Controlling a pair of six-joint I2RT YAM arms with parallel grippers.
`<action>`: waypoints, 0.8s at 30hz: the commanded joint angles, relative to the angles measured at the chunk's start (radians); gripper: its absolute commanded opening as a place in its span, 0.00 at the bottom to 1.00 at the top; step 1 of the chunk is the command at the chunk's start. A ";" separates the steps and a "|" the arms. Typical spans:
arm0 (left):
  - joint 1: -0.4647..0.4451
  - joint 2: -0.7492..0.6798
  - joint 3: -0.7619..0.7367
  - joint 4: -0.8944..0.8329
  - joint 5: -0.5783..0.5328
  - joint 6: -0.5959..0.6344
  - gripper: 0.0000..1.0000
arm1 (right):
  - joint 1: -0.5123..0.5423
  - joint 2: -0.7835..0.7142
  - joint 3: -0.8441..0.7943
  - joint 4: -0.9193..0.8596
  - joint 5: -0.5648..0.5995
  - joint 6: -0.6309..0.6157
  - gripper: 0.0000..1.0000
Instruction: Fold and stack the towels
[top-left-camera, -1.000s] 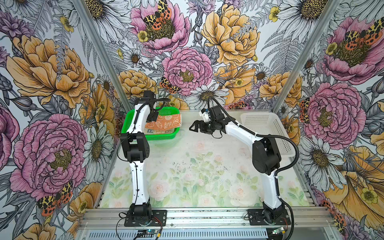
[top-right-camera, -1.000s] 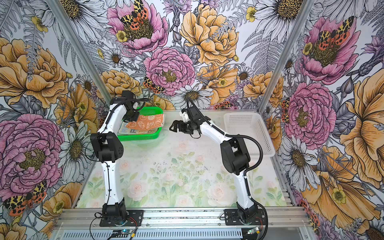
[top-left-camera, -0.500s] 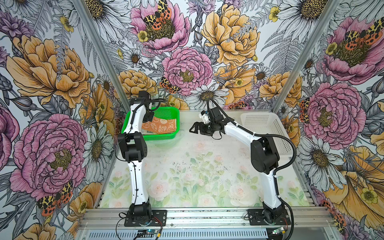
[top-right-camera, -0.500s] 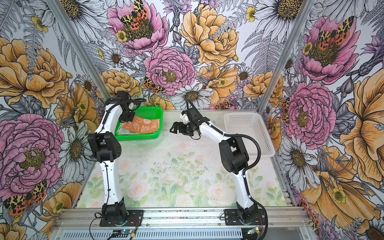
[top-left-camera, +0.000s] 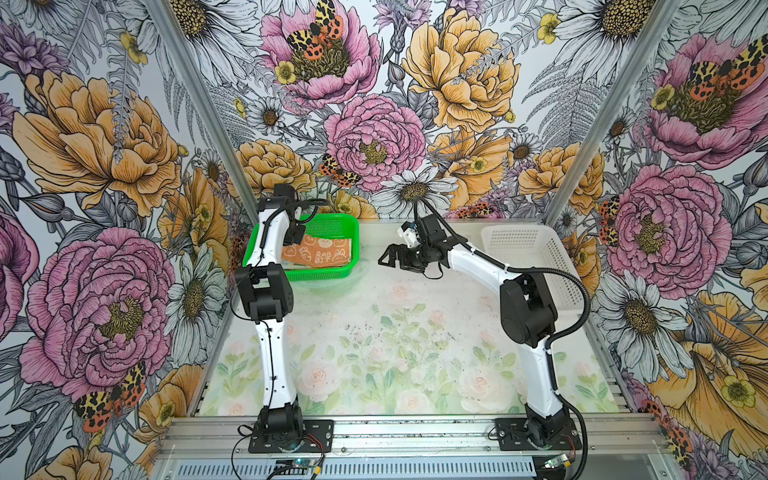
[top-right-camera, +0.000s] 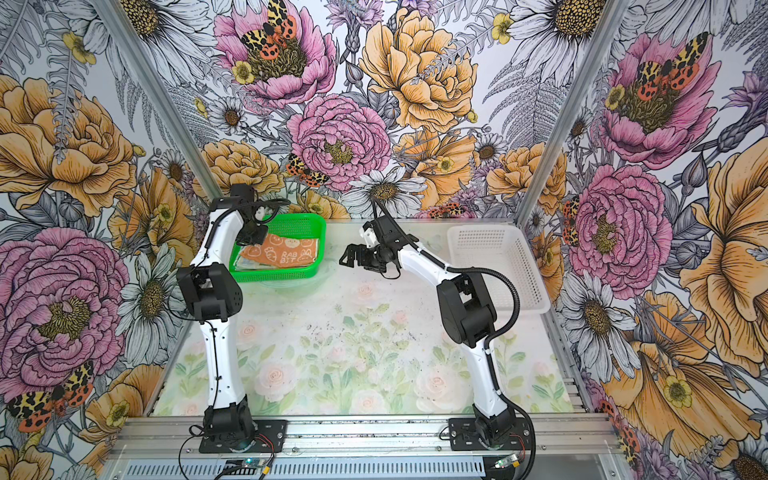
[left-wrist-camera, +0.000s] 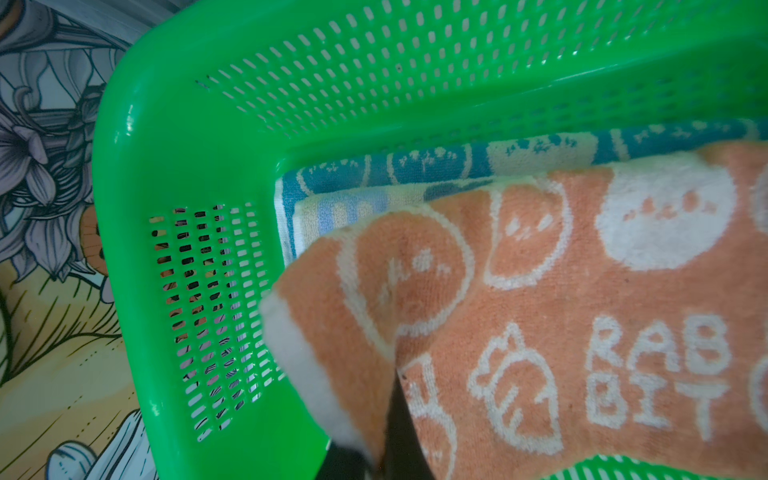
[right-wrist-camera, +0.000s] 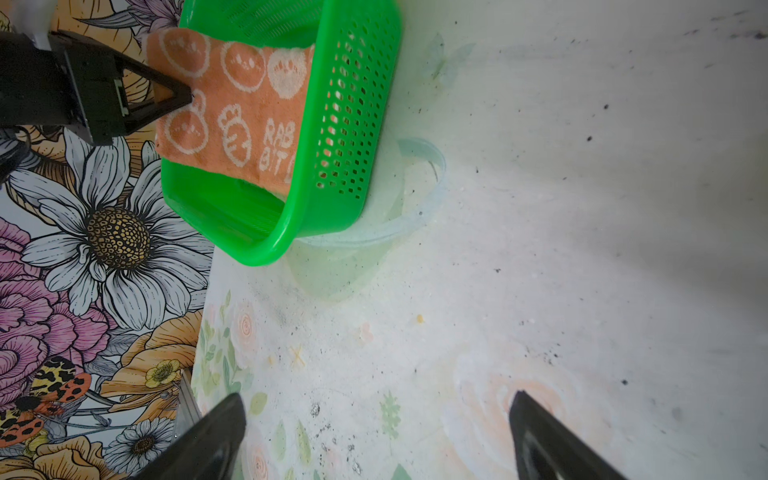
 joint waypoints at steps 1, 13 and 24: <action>0.015 0.030 0.037 0.011 -0.056 -0.011 0.00 | 0.009 0.015 0.027 -0.007 -0.010 -0.001 0.99; 0.007 -0.002 0.056 0.030 -0.154 -0.131 0.99 | 0.000 -0.134 0.042 -0.152 0.176 -0.124 0.99; -0.082 -0.052 0.009 0.068 -0.010 -0.179 0.99 | -0.192 -0.391 -0.102 -0.351 0.489 -0.175 0.99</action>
